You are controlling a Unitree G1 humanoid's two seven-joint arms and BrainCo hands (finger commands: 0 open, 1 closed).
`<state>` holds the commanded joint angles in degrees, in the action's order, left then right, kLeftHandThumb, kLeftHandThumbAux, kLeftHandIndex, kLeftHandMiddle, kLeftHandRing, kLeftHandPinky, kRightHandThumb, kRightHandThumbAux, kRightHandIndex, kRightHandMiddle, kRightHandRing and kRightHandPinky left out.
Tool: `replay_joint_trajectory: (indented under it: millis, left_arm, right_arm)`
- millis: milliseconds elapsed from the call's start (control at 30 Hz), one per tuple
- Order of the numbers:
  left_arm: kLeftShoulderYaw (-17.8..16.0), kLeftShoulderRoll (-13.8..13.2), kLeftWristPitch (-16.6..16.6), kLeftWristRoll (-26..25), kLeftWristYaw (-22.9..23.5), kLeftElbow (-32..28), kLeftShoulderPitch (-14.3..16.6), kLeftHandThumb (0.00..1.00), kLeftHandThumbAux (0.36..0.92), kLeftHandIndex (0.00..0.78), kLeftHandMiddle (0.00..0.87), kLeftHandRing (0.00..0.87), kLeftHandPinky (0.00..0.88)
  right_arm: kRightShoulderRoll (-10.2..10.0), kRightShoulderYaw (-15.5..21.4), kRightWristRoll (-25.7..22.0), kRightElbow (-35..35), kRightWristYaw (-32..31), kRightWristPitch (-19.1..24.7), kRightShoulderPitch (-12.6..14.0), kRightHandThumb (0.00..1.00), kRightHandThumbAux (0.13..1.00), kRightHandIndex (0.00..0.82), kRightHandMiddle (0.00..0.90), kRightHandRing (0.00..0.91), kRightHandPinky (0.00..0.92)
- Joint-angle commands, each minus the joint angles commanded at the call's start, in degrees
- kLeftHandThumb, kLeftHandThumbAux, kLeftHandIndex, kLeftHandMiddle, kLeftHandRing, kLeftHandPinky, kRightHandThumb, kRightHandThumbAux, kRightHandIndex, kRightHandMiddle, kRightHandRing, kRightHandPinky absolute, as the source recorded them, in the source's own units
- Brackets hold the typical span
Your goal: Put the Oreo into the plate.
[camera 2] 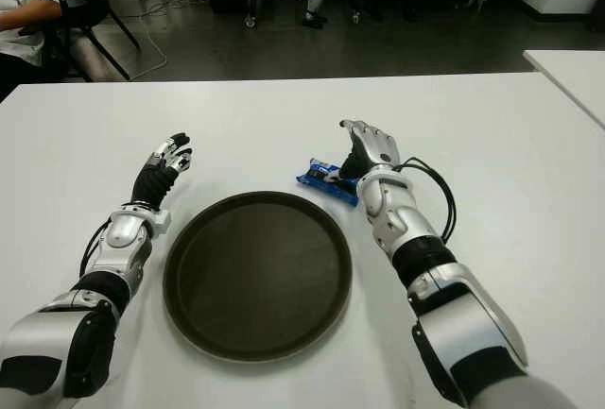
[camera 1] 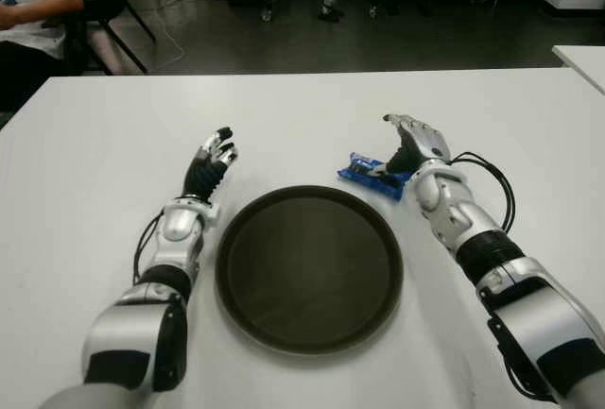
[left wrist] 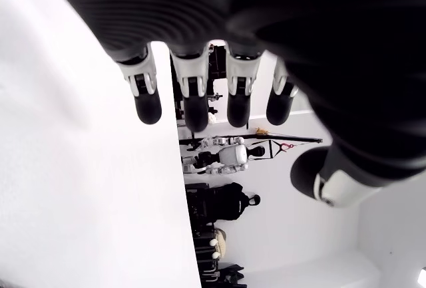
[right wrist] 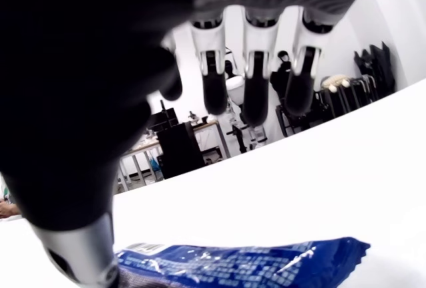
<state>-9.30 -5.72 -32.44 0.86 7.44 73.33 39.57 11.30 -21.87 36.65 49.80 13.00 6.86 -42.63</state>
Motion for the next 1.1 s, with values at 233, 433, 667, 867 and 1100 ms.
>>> replay_joint_trajectory:
  millis: [233, 433, 667, 867, 1100]
  left_arm:
    - [0.6, -0.09, 0.12, 0.87, -1.12, 0.01, 0.08, 0.142, 0.513, 0.042, 0.113, 0.086, 0.076]
    - [0.62, -0.07, -0.05, 0.65, -0.72, -0.03, 0.07, 0.147, 0.527, 0.036, 0.101, 0.076, 0.069]
    - [0.68, 0.02, -0.24, 0.69, -0.92, -0.06, 0.07, 0.144, 0.534, 0.038, 0.103, 0.078, 0.073]
    - [0.65, -0.06, -0.32, 0.63, -0.77, -0.03, -0.01, 0.145, 0.52, 0.029, 0.093, 0.07, 0.069]
    - [0.92, 0.06, -0.4, 1.03, -1.85, 0.09, 0.09, 0.141, 0.519, 0.03, 0.096, 0.068, 0.065]
  right_arm:
    - [0.06, 0.11, -0.31, -0.24, -0.46, 0.27, -0.03, 0.0, 0.806, 0.105, 0.071, 0.089, 0.116]
    - [0.15, 0.04, -0.14, -0.48, -0.77, 0.72, -0.13, 0.0, 0.831, 0.105, 0.056, 0.064, 0.087]
    - [0.3, -0.16, -0.03, -0.65, -1.7, 1.1, -0.31, 0.0, 0.83, 0.081, 0.04, 0.048, 0.073]
    - [0.48, -0.05, -0.3, -0.82, -2.57, 0.65, -0.35, 0.0, 0.832, 0.069, 0.025, 0.032, 0.057]
    - [0.51, 0.18, -0.65, -0.92, -2.86, 0.46, -0.29, 0.0, 0.82, 0.065, 0.012, 0.018, 0.048]
